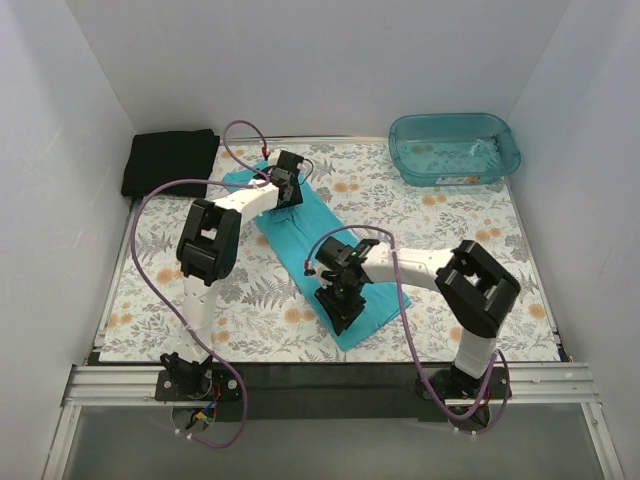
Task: Fold and stack the t-shirts
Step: Fold the tshirt
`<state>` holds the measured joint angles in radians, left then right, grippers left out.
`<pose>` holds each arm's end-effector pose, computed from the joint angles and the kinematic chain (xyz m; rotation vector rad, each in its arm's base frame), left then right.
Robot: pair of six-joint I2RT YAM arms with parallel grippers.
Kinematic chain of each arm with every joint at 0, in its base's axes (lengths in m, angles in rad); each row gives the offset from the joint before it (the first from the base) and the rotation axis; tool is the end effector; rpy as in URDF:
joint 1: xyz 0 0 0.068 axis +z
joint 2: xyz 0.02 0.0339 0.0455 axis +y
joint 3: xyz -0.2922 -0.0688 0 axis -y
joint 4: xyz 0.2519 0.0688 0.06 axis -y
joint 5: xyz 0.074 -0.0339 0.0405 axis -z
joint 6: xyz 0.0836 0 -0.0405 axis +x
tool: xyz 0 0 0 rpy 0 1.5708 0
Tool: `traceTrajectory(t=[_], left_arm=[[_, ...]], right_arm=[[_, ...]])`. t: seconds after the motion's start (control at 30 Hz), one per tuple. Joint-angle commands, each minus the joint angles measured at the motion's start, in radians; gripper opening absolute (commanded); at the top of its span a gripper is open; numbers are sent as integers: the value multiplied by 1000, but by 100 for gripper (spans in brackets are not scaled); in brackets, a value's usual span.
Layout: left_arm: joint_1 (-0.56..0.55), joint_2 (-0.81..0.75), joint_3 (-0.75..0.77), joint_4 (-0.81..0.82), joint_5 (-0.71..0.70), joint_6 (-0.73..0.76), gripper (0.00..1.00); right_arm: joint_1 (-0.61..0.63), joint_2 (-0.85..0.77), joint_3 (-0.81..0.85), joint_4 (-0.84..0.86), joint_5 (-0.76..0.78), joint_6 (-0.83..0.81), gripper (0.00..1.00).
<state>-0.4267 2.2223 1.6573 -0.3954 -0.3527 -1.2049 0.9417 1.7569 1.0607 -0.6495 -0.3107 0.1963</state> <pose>0.4939 -0.1928 0.1367 -1.0621 2.2259 -0.2643 0.1795 0.2900 0.1354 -1.1660 2.8334 0.5907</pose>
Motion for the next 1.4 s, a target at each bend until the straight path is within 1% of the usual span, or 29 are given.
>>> traceTrajectory(t=[0.0,0.17,0.23,0.33,0.4,0.47,0.5,0.53,0.63,0.67,0.7,0.73,0.77,0.83,0.9,0.93,0.97,1.0,1.03,1.07,1.1,1.13,1.17,1.2,1.23,1.27,1.3,1.33,1.37], left_arm=[[19,77,96,-5,-26,82,44],[42,161,215,16,7,145,47],[46,184,260,44,35,180,50],[48,186,289,85,52,223,53],[48,172,303,92,69,234,55],[48,125,282,98,73,235,57],[48,105,271,101,72,235,59],[46,52,254,105,70,229,63],[46,-39,193,102,37,217,76],[46,-105,179,95,20,202,81],[48,-140,148,77,-18,190,83],[46,-173,130,67,-43,171,89],[48,-253,102,66,-55,157,91],[48,-335,24,60,-58,143,91],[48,-459,-71,49,-58,127,91],[48,-539,-108,43,-58,113,91],[48,-591,-188,23,-46,73,91],[48,-674,-229,-11,-32,29,91],[45,-722,-310,-34,-26,-4,91],[40,-760,-347,-61,-14,-31,91],[23,-839,-428,-119,-11,-82,91],[10,-878,-470,-167,-11,-105,91],[-22,-956,-563,-187,13,-158,90],[-59,-1017,-603,-227,30,-217,90],[-84,-1047,-682,-249,64,-251,90],[-139,-1082,-715,-288,76,-278,90],[-168,-1096,-764,-343,80,-350,89],[-228,-1107,-786,-364,81,-384,89],[-254,-1125,-804,-379,84,-450,88]], right_arm=[[60,90,128,27,-64,3,34],[101,226,280,48,-74,12,34],[103,266,349,48,-51,12,33],[104,277,427,47,-12,9,34],[103,270,447,47,1,9,34],[103,236,447,48,30,12,34],[103,219,440,48,45,14,35],[103,184,430,48,82,15,36],[103,94,383,45,140,20,37],[101,67,369,45,147,22,38],[100,41,348,44,153,23,38],[98,-11,332,44,180,25,38],[97,-39,318,42,199,29,39],[88,-113,282,39,257,34,41],[60,-180,243,37,289,43,45],[31,-197,231,36,289,48,46],[14,-221,205,36,276,48,46],[-18,-230,193,34,263,46,46],[-32,-244,171,28,228,43,46],[-56,-249,160,27,220,42,46],[-66,-263,130,27,225,38,46],[-79,-269,116,25,228,38,47],[-93,-280,85,24,234,37,47],[-98,-290,72,22,246,41,47],[-109,-295,39,19,254,43,48],[-116,-301,26,17,262,45,49],[-127,-304,-5,16,265,51,49],[-130,-313,-19,16,284,52,49],[-133,-316,-48,17,298,58,49]])
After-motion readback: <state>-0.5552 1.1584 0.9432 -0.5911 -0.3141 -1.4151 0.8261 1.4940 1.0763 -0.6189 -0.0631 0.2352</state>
